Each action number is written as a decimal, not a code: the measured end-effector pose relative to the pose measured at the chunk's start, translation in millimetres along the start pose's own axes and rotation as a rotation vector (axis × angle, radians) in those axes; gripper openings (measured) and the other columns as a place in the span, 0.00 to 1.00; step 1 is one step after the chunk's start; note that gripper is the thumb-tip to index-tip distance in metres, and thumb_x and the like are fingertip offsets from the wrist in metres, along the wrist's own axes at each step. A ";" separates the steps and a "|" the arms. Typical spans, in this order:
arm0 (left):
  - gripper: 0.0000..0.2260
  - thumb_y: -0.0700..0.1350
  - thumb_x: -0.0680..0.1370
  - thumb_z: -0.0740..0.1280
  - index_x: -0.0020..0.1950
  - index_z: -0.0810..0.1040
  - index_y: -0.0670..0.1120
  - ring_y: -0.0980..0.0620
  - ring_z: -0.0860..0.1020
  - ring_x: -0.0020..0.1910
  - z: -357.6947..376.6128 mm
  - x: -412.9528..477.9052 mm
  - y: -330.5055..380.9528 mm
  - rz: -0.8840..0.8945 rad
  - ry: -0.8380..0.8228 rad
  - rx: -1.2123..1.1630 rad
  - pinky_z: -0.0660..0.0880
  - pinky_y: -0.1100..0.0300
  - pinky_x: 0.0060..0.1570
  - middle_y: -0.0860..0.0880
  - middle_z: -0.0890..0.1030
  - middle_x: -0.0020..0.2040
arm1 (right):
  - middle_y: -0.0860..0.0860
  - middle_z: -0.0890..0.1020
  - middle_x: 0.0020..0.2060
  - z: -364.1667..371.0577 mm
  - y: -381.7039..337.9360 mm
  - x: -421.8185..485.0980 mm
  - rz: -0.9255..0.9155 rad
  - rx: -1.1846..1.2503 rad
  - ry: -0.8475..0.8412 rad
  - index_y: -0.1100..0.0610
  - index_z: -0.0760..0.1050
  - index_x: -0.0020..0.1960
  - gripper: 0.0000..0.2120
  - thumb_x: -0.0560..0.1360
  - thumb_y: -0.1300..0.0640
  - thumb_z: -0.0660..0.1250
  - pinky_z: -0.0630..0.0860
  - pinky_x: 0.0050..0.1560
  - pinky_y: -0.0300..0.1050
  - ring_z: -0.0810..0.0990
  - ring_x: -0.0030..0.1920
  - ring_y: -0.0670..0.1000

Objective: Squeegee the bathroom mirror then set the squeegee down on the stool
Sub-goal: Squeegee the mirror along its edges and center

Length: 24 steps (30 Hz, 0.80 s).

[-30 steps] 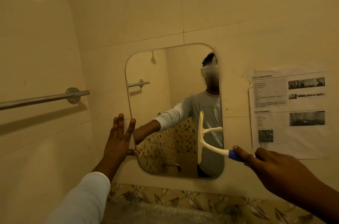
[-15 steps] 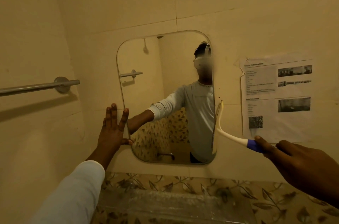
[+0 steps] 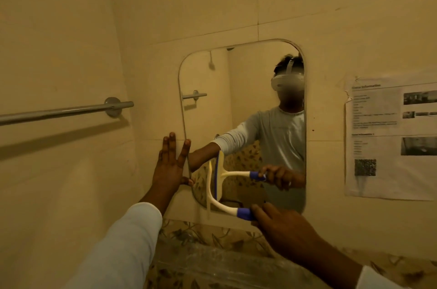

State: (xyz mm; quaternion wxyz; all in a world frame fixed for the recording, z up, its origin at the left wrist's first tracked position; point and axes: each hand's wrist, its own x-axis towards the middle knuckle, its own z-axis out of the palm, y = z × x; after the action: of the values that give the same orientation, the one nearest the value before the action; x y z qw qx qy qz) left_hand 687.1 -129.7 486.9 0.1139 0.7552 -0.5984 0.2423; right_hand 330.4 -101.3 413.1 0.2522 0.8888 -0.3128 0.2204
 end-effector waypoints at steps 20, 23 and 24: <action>0.67 0.66 0.66 0.77 0.75 0.21 0.56 0.35 0.26 0.76 6.5 4.5 -2.4 -0.013 0.026 -0.038 0.49 0.38 0.79 0.40 0.22 0.76 | 0.45 0.83 0.39 47.7 -21.4 46.7 -0.016 0.015 0.124 0.50 0.81 0.60 0.28 0.66 0.42 0.85 0.60 0.25 0.36 0.79 0.28 0.44; 0.67 0.66 0.65 0.77 0.76 0.22 0.56 0.35 0.26 0.77 7.3 4.9 -2.7 -0.013 0.031 -0.034 0.48 0.39 0.79 0.39 0.22 0.76 | 0.45 0.85 0.40 48.6 -22.0 48.3 -0.010 -0.010 0.132 0.49 0.83 0.62 0.26 0.68 0.41 0.83 0.68 0.23 0.37 0.81 0.30 0.43; 0.66 0.66 0.65 0.78 0.76 0.22 0.56 0.35 0.27 0.77 7.3 4.7 -2.9 -0.009 0.033 -0.040 0.47 0.39 0.79 0.39 0.23 0.76 | 0.45 0.85 0.40 48.1 -22.4 48.3 -0.004 -0.006 0.126 0.49 0.83 0.62 0.27 0.67 0.40 0.83 0.70 0.23 0.37 0.81 0.30 0.43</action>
State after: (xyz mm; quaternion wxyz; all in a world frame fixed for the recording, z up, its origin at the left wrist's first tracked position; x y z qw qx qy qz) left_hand 692.3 -136.3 483.4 0.1398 0.7513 -0.5978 0.2420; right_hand 390.8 -135.9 395.4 0.2743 0.8731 -0.2953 0.2744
